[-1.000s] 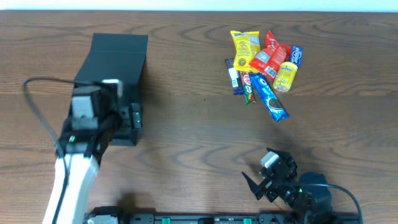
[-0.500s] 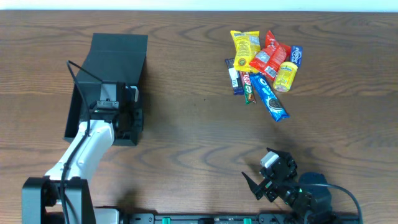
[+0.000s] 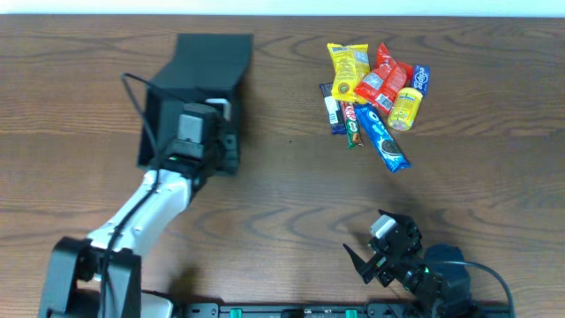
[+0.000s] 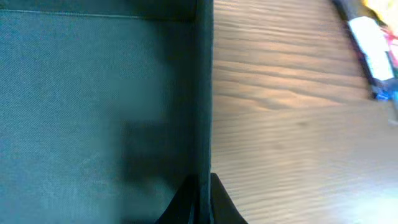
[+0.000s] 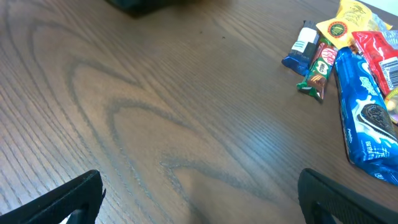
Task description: Pack container
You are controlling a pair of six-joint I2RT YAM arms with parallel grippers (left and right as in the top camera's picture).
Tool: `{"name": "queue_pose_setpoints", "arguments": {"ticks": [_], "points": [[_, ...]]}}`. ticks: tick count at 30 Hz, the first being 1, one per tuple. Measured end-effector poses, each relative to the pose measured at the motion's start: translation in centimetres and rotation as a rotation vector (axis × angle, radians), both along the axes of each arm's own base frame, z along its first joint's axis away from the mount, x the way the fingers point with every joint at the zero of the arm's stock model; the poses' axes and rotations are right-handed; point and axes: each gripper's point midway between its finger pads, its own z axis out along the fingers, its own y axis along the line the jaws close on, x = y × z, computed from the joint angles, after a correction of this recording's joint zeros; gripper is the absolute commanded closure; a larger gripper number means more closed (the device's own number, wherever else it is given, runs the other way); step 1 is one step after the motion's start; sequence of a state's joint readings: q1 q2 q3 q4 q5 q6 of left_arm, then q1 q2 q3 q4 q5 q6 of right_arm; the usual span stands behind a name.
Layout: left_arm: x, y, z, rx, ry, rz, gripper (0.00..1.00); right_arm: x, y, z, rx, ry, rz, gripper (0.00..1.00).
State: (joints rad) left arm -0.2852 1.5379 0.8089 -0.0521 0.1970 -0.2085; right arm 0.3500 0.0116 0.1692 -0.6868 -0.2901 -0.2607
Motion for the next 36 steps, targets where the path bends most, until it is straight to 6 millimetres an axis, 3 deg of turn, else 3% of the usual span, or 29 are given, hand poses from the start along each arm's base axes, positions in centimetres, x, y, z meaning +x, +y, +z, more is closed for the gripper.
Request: {"name": "queue_pose_setpoints", "arguments": {"ticks": [6, 10, 14, 17, 23, 29, 36], "points": [[1.3, -5.8, -0.7, -0.043, 0.046, -0.061, 0.94, 0.0, 0.0, 0.0, 0.000, 0.000, 0.000, 0.01], [2.9, -10.2, 0.8, -0.094, 0.028, -0.092, 0.94, 0.0, 0.0, 0.0, 0.000, 0.000, 0.000, 0.01], [2.8, -13.7, 2.0, -0.129, 0.032, -0.121, 0.94, 0.0, 0.0, 0.0, 0.000, 0.000, 0.000, 0.01], [2.1, -15.2, 1.6, -0.143, 0.063, -0.112, 0.94, 0.0, 0.0, 0.0, 0.000, 0.000, 0.000, 0.01], [1.5, -14.8, 0.5, -0.129, 0.117, -0.031, 0.94, 0.0, 0.0, 0.0, 0.000, 0.000, 0.000, 0.01], [0.8, -12.2, -1.0, -0.047, 0.181, 0.104, 0.94, 0.0, 0.0, 0.0, 0.000, 0.000, 0.000, 0.01], [1.2, -12.0, -0.9, -0.057, 0.171, 0.153, 0.94, 0.0, 0.0, 0.0, 0.000, 0.000, 0.000, 0.01]]}}
